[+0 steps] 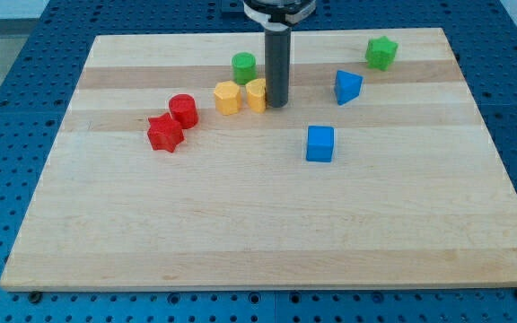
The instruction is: Move the arm away from the yellow heart
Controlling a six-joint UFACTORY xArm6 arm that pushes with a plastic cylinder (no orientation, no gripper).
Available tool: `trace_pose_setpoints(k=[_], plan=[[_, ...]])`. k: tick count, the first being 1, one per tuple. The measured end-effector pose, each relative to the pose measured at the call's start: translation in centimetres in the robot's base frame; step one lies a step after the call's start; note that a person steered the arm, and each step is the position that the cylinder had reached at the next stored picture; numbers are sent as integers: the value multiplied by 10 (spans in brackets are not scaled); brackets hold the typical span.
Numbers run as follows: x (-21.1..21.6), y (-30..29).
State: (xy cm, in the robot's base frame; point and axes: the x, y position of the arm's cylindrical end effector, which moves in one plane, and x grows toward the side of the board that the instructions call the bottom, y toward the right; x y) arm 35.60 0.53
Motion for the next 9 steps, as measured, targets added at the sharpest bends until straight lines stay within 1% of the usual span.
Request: trace_pose_setpoints(k=[3,4,5,7,8,9], plan=[[3,-20],[1,-15],[-3,4],[-52,17],[-52,16],[-22,15]])
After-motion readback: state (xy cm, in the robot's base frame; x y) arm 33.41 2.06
